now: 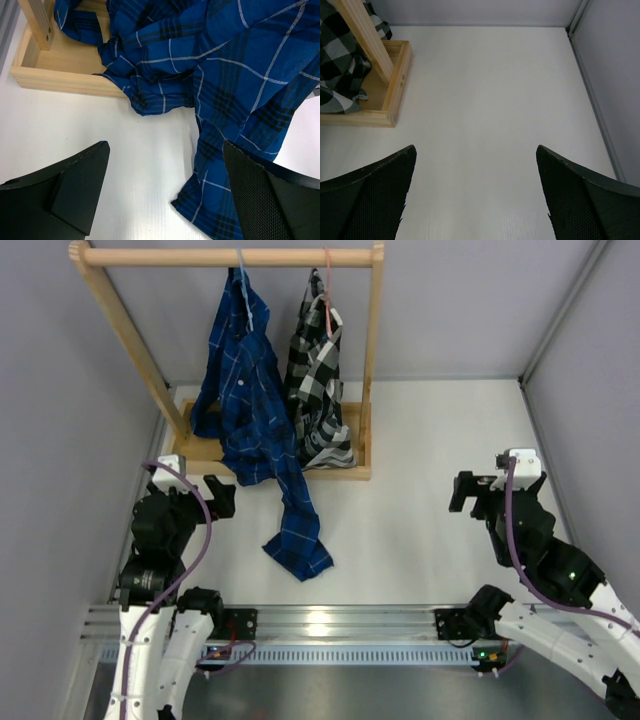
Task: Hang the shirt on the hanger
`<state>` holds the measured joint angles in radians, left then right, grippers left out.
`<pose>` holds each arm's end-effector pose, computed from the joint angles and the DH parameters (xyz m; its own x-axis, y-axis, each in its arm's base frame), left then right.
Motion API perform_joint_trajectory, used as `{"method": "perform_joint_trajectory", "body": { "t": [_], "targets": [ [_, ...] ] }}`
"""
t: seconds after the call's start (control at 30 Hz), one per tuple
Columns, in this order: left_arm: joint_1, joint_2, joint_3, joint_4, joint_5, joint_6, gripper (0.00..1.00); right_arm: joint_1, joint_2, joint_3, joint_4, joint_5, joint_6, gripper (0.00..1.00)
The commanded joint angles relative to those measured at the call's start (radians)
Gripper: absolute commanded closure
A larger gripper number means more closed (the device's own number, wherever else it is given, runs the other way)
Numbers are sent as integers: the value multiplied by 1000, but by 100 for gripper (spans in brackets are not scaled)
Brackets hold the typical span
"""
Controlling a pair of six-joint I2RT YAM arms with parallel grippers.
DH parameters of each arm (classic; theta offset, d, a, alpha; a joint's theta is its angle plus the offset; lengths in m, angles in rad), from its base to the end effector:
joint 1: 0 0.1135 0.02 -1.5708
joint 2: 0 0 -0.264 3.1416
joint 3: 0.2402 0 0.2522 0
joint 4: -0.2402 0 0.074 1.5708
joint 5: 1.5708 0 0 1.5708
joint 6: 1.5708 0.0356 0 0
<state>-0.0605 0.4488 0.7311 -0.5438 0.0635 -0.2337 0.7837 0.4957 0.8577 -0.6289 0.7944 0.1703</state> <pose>0.1062 -0.0087 0.3256 -0.2792 -0.2146 -0.9359 0.0585 0.9691 -0.2397 0.0824 0.0463 0.3558 -0.1853 -0.0170 -0.9825 0.0246 0.9995 -0.0220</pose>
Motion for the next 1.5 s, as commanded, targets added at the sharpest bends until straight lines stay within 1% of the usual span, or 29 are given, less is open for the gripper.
{"method": "perform_joint_trajectory", "body": {
  "t": [0.0,0.2,0.3,0.4,0.5,0.6,0.73,0.8,0.87,0.93,1.1,1.37,1.47],
  "targets": [
    [7,2,10,35,-2,8,2,-12,23,23,32,26,11,1],
    [8,25,16,35,-24,2,2,-12,26,18,34,16,17,1],
    [8,40,19,35,-13,4,2,-12,20,12,34,-10,20,1],
    [10,47,22,35,-21,10,2,-12,23,17,21,8,29,1],
    [37,54,28,35,-16,11,2,-23,41,29,17,43,37,0],
    [53,57,28,35,-1,16,2,-47,61,53,0,26,49,1],
    [53,45,25,33,-89,20,2,-70,61,66,-43,-24,51,0],
    [53,33,22,35,-68,17,2,-70,40,63,-54,-26,48,1],
    [54,28,19,35,-10,16,2,-70,15,50,-60,-18,32,1],
    [53,19,16,35,4,14,2,-69,-26,32,-58,-14,23,1],
    [53,5,16,35,-17,13,2,-70,-89,17,-66,-35,3,1],
    [54,-13,16,35,-24,13,2,-72,-128,4,-72,-50,-9,1],
    [53,-18,16,34,-19,10,2,-70,-118,6,-71,-69,-15,1]
  ]
}}
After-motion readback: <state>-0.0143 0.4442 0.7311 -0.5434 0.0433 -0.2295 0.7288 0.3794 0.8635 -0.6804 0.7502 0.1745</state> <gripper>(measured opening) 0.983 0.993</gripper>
